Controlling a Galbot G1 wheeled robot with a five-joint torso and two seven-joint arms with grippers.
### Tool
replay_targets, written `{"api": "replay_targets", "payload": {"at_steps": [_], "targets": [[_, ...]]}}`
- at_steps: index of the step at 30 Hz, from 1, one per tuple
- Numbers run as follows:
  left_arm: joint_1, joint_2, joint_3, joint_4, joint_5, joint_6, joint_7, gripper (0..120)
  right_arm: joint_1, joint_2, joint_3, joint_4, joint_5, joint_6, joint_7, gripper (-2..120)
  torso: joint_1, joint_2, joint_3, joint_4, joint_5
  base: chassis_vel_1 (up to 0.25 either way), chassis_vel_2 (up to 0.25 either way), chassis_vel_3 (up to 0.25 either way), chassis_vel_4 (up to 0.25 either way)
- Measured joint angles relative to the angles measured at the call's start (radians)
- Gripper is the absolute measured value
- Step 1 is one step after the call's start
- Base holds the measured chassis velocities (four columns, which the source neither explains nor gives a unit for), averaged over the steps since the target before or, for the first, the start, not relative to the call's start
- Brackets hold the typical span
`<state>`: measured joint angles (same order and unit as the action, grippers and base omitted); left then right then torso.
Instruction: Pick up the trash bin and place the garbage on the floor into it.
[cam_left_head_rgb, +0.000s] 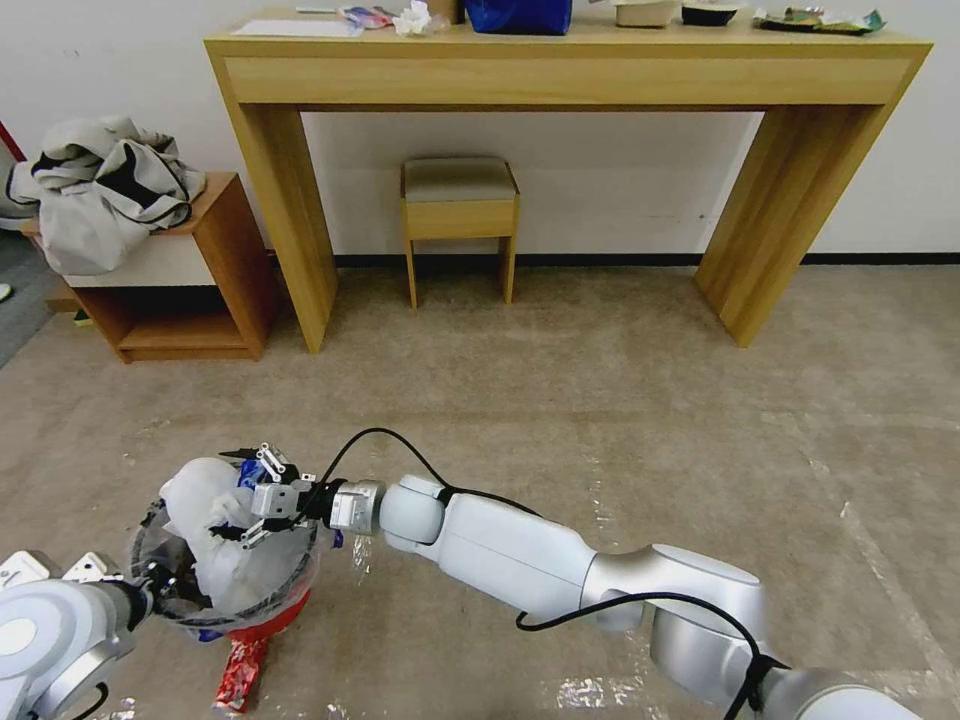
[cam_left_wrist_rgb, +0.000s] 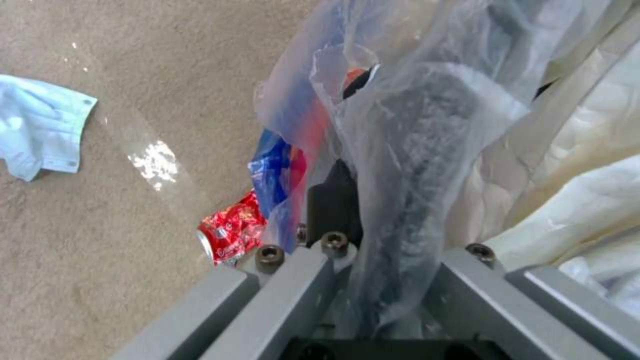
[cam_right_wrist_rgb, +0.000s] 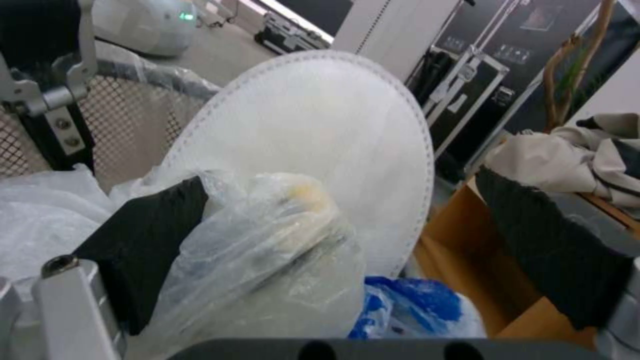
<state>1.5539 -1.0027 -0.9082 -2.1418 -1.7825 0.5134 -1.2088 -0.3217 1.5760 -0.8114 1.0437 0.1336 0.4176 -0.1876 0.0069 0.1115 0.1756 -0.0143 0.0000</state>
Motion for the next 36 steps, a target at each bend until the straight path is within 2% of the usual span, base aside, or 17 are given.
{"api": "replay_targets", "payload": {"at_steps": [13,31,33,35,36], "targets": [[0.003,0.002,-0.010,0.006,-0.001,-0.001,-0.005,0,0.025,-0.026,-0.016,0.076,0.064,-0.015,-0.002,100,0.000,0.000,0.000,0.0001,0.0000,0.000,0.000,0.000,0.000],[0.013,-0.004,-0.017,-0.009,-0.001,-0.004,-0.008,0,0.019,-0.051,-0.009,0.095,0.078,-0.017,-0.011,100,0.000,0.000,0.000,0.0001,0.0000,0.000,0.000,0.000,0.000],[0.013,-0.004,-0.017,-0.012,-0.001,-0.004,-0.009,0,0.017,-0.052,-0.010,0.090,0.088,-0.017,-0.021,100,0.000,0.000,0.000,0.0001,0.0000,0.000,0.000,0.000,0.000],[0.014,-0.006,-0.017,-0.015,0.000,-0.004,-0.009,0,0.017,-0.055,-0.017,0.072,0.166,-0.013,-0.067,100,0.000,0.000,0.000,0.0001,0.0000,0.000,0.000,0.000,0.000],[0.014,-0.006,-0.017,-0.015,0.000,-0.004,-0.009,0,0.017,-0.055,-0.017,0.072,0.166,-0.013,-0.067,100,0.000,0.000,0.000,0.0001,0.0000,0.000,0.000,0.000,0.000]]}}
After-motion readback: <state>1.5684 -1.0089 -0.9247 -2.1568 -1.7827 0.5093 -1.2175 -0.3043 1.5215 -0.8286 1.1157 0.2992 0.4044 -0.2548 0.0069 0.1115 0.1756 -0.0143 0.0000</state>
